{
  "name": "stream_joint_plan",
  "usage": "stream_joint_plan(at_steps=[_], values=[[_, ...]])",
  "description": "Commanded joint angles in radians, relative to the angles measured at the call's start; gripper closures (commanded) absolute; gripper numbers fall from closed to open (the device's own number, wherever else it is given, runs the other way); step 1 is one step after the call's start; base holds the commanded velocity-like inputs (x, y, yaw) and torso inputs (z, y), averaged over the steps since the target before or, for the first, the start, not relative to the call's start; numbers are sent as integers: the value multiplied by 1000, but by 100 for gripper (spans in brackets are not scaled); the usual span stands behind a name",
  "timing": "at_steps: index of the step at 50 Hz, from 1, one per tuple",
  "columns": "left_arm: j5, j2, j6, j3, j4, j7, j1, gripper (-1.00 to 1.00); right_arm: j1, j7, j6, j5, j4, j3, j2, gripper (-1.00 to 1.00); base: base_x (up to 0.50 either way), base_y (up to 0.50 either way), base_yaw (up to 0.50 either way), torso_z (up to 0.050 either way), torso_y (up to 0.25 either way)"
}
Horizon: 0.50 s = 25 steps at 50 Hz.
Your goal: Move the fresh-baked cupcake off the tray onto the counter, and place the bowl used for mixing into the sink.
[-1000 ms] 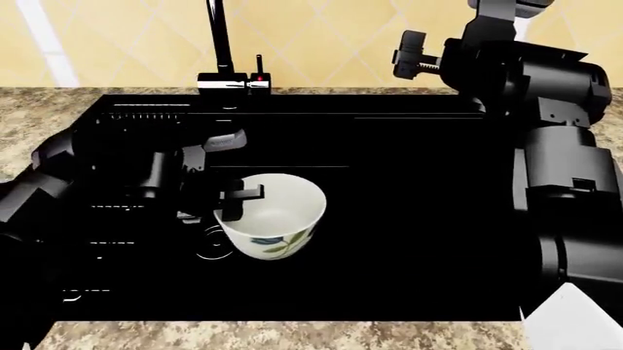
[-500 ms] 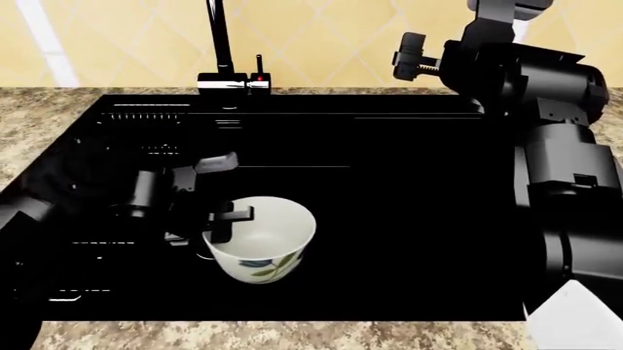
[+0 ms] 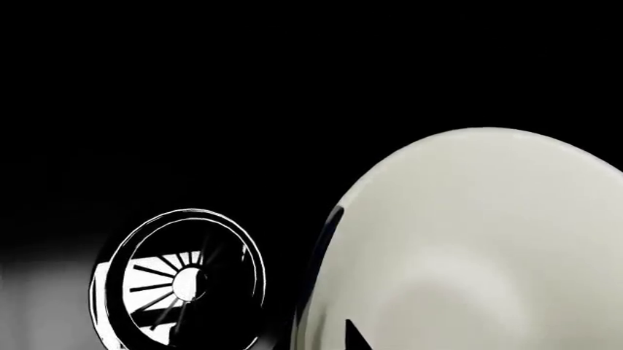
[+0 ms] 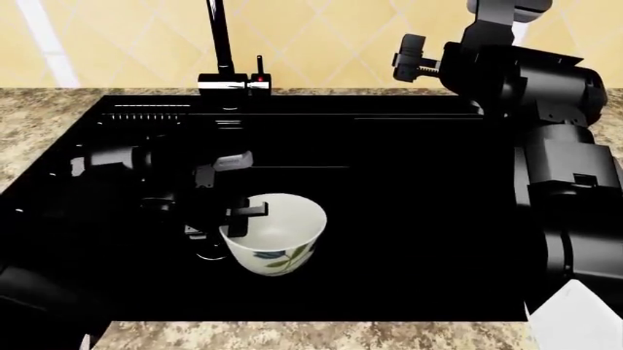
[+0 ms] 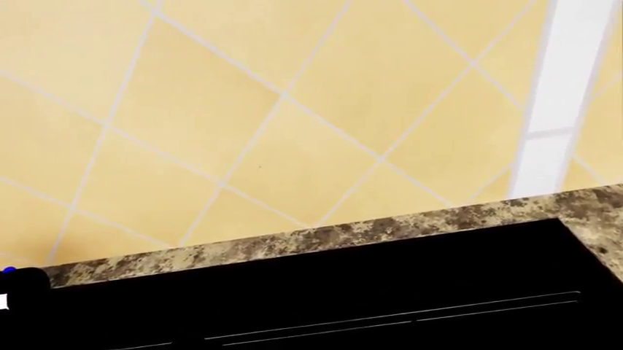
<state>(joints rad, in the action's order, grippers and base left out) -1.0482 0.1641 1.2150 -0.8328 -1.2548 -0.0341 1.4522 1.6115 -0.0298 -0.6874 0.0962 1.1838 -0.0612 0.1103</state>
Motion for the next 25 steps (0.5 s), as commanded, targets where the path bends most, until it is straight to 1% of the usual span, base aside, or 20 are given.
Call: stream_joint_plan(at_steps=[1, 4, 7, 15, 16, 25], values=[[714, -96, 87, 481, -54, -146, -66, 100, -1, 1, -4, 5, -4, 2, 3, -100, 0, 0, 0, 0, 0], [836, -107, 99, 553, -54, -172, -72, 100, -4, 2, -8, 7, -11, 1, 3, -100, 0, 0, 0, 0, 0], [913, -116, 103, 599, -54, -191, -77, 100, -7, 2, -11, 9, -17, 2, 3, -100, 0, 0, 0, 0, 0], [1006, -129, 105, 651, -54, -218, -76, 100, -9, 3, -12, 12, -23, 5, 4, -100, 0, 0, 0, -3, 0], [1011, -130, 105, 654, -54, -219, -74, -100, -13, 3, -18, 14, -34, 4, 4, -100, 0, 0, 0, 0, 0], [1032, -135, 98, 668, -54, -226, -66, -100, -13, 4, -22, 17, -39, 6, 5, -100, 0, 0, 0, 0, 0]])
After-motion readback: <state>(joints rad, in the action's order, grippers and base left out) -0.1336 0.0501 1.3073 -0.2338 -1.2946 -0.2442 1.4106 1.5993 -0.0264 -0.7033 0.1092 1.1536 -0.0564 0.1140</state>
